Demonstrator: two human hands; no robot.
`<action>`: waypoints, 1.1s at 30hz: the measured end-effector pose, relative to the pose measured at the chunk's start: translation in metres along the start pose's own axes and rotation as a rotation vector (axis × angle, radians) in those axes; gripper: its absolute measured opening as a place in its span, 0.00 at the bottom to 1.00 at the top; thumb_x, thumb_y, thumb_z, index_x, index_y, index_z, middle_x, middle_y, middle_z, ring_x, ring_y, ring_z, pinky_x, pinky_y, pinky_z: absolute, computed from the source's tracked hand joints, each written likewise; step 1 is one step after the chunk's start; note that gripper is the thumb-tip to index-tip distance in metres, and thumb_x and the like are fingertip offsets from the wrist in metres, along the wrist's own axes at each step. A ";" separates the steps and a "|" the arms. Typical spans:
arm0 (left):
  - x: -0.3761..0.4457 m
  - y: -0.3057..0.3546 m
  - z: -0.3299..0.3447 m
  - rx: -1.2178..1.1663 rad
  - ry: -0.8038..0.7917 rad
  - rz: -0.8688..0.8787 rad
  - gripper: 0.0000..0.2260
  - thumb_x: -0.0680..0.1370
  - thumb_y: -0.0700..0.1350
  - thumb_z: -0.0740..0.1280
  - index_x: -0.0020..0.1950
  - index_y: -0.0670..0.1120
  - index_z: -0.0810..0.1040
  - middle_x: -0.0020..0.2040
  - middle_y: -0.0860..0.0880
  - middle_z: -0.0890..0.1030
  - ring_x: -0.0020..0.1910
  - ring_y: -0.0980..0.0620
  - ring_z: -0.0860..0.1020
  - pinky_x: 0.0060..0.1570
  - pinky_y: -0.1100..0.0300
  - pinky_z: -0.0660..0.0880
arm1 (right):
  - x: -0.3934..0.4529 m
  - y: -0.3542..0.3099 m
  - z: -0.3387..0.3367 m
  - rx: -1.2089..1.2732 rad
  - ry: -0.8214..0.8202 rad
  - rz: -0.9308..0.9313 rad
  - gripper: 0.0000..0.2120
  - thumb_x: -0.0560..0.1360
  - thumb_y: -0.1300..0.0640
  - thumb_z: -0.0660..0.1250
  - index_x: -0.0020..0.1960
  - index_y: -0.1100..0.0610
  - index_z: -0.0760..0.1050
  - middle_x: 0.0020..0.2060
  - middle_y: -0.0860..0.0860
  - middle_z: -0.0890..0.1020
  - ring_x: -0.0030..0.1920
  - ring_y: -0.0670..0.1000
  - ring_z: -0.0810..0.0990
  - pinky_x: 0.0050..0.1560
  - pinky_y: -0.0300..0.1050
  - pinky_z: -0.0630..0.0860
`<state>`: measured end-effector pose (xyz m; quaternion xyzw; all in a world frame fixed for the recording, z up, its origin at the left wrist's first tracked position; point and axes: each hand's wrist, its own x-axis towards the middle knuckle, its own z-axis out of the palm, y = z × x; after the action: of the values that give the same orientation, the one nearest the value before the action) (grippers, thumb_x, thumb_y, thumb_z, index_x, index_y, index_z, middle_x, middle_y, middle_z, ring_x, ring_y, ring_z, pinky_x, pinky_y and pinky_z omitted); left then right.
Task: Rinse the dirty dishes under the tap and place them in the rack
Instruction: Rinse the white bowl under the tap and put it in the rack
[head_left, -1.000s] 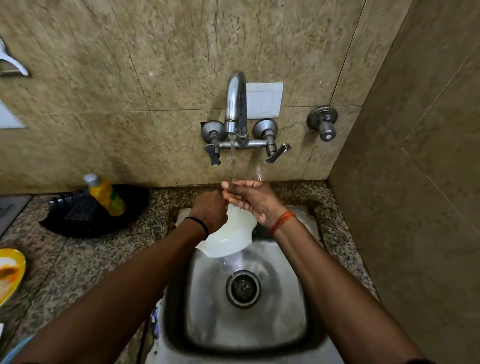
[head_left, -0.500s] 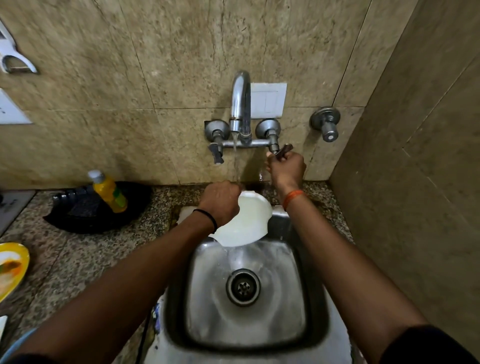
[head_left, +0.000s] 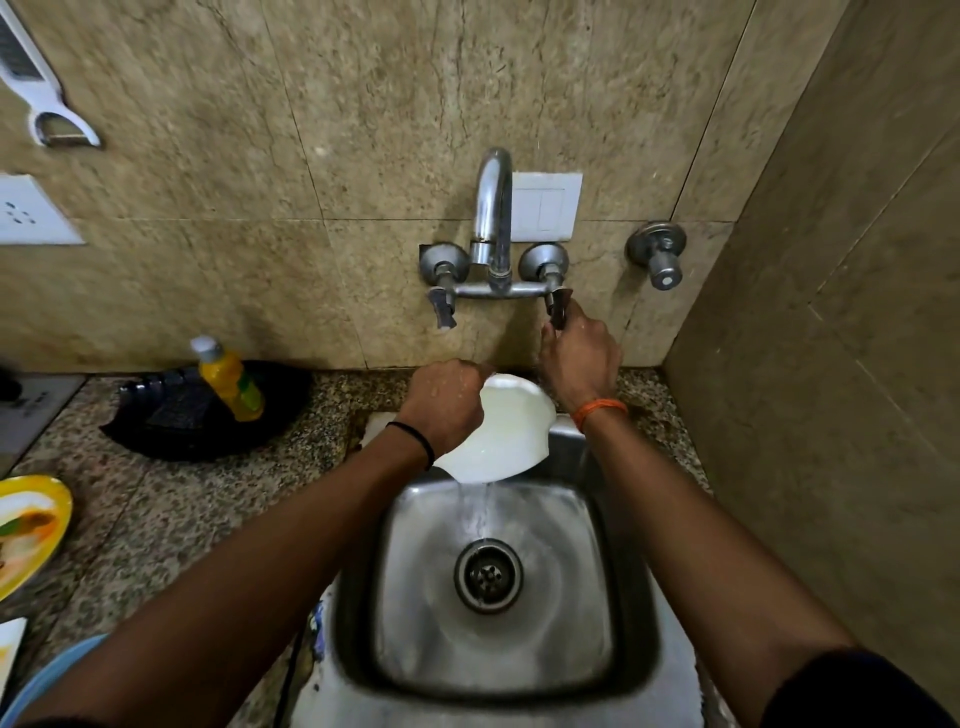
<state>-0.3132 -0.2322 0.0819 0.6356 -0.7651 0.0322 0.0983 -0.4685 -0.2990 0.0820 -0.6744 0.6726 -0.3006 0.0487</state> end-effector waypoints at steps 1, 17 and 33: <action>-0.002 -0.001 0.000 -0.012 0.014 -0.001 0.20 0.73 0.40 0.61 0.63 0.53 0.76 0.51 0.47 0.84 0.49 0.43 0.81 0.44 0.54 0.75 | -0.003 0.004 0.002 0.075 -0.051 0.022 0.18 0.78 0.49 0.61 0.65 0.57 0.71 0.53 0.59 0.81 0.54 0.61 0.80 0.52 0.51 0.75; -0.072 -0.029 0.007 -0.117 0.248 0.300 0.22 0.72 0.44 0.56 0.64 0.46 0.78 0.61 0.46 0.81 0.55 0.46 0.82 0.45 0.54 0.81 | -0.093 0.058 0.031 1.679 -0.837 1.047 0.21 0.73 0.62 0.70 0.64 0.67 0.73 0.61 0.65 0.78 0.60 0.66 0.78 0.58 0.58 0.78; -0.109 -0.073 0.046 -0.492 -0.060 -0.244 0.35 0.70 0.56 0.66 0.75 0.54 0.60 0.62 0.43 0.79 0.56 0.38 0.80 0.51 0.47 0.77 | -0.108 0.046 0.009 1.553 -0.993 0.697 0.46 0.49 0.63 0.85 0.65 0.62 0.72 0.55 0.57 0.83 0.53 0.54 0.84 0.48 0.50 0.83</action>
<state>-0.2280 -0.1485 0.0105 0.6807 -0.6702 -0.1856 0.2300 -0.4953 -0.2050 0.0164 -0.2686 0.3528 -0.3104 0.8409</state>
